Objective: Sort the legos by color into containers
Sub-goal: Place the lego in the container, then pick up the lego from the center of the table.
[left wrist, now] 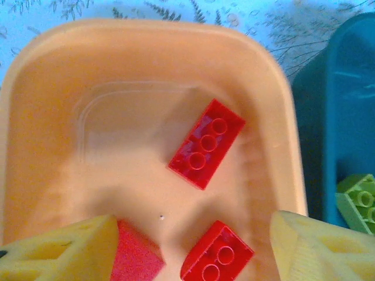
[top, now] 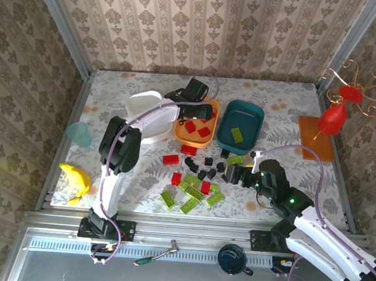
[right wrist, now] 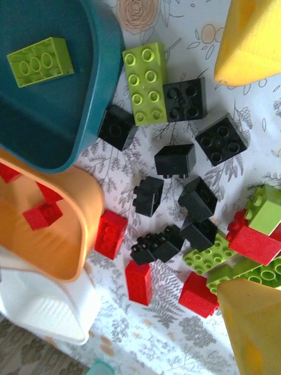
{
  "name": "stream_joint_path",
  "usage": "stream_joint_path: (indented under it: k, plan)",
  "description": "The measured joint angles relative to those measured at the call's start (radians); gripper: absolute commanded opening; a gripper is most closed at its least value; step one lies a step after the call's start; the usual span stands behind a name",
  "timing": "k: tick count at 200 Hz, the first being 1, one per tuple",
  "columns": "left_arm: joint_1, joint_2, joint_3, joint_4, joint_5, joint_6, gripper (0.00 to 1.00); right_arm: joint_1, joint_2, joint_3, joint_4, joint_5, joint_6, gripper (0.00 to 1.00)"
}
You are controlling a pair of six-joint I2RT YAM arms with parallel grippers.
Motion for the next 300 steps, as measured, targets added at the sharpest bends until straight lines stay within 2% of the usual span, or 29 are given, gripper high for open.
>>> stream_joint_path:
  k: [20, 47, 93, 131, 153, 184, 223, 264, 300]
  plan:
    - [-0.006, -0.100, -0.068, 0.035, 0.013, -0.003, 0.77, 0.001, 0.080, 0.035, -0.024, -0.034, -0.011, 0.81]
    - [-0.033, -0.349, -0.241, 0.114, 0.017, -0.015, 0.84, 0.030, 0.204, 0.062, -0.032, -0.070, -0.022, 0.78]
    - [-0.109, -0.800, -0.649, 0.317, 0.004, -0.050, 1.00, 0.140, 0.369, 0.106, -0.037, -0.067, -0.033, 0.76]
    - [-0.116, -1.038, -0.949, 0.356, -0.018, -0.092, 1.00, 0.227, 0.473, 0.171, -0.042, -0.046, -0.079, 0.72]
    - [-0.116, -1.133, -1.046, 0.348, -0.022, -0.110, 1.00, 0.278, 0.528, 0.211, -0.048, -0.030, -0.101, 0.72]
    - [-0.116, -1.238, -1.099, 0.331, -0.043, -0.118, 1.00, 0.322, 0.612, 0.287, -0.049, 0.025, -0.130, 0.69]
    - [-0.116, -1.316, -1.138, 0.309, -0.067, -0.126, 1.00, 0.313, 0.781, 0.432, -0.057, 0.077, -0.175, 0.59]
    - [-0.114, -1.346, -1.155, 0.268, -0.070, -0.135, 1.00, 0.302, 0.987, 0.610, -0.093, 0.105, -0.234, 0.58]
    - [-0.094, -1.397, -1.186, 0.245, -0.070, -0.152, 1.00, 0.297, 1.078, 0.671, -0.127, 0.129, -0.265, 0.53]
